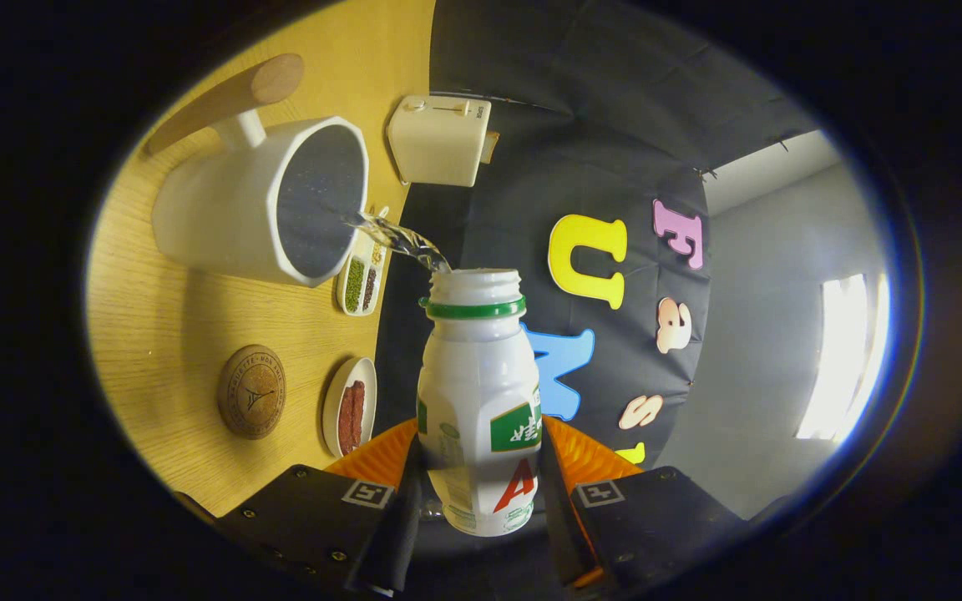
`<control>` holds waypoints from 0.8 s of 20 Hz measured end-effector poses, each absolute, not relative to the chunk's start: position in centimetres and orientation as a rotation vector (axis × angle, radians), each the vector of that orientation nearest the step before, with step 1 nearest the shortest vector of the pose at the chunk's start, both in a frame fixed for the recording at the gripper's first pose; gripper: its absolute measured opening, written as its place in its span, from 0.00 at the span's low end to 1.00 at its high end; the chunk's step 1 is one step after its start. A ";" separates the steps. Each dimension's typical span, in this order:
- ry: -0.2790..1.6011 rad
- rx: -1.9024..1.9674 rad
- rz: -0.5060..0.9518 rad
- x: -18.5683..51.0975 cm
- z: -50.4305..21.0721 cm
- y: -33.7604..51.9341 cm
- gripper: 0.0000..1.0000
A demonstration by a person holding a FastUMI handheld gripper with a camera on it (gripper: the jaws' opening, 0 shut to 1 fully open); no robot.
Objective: Take the bottle from table, then pour the juice into the cup, finally place the bottle on the coaster
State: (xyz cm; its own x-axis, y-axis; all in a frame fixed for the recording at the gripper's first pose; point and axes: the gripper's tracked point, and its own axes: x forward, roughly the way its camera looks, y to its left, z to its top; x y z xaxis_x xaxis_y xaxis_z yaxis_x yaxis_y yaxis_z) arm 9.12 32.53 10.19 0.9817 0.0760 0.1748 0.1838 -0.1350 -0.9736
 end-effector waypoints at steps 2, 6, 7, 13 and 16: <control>-0.199 -1.717 -0.098 9.1 10.1 32.4 0.65; -0.195 -1.720 -0.097 9.2 10.2 32.4 0.65; -0.195 -1.717 -0.097 9.2 10.2 32.4 0.65; -0.205 -1.741 -0.109 9.2 10.5 32.5 0.65; -0.213 -1.750 -0.115 9.2 10.6 32.6 0.65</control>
State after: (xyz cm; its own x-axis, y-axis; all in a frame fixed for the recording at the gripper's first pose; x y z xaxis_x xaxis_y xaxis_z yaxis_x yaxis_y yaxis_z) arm 9.17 32.56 10.60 0.9776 0.0785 0.1954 0.2066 -0.1773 -0.9622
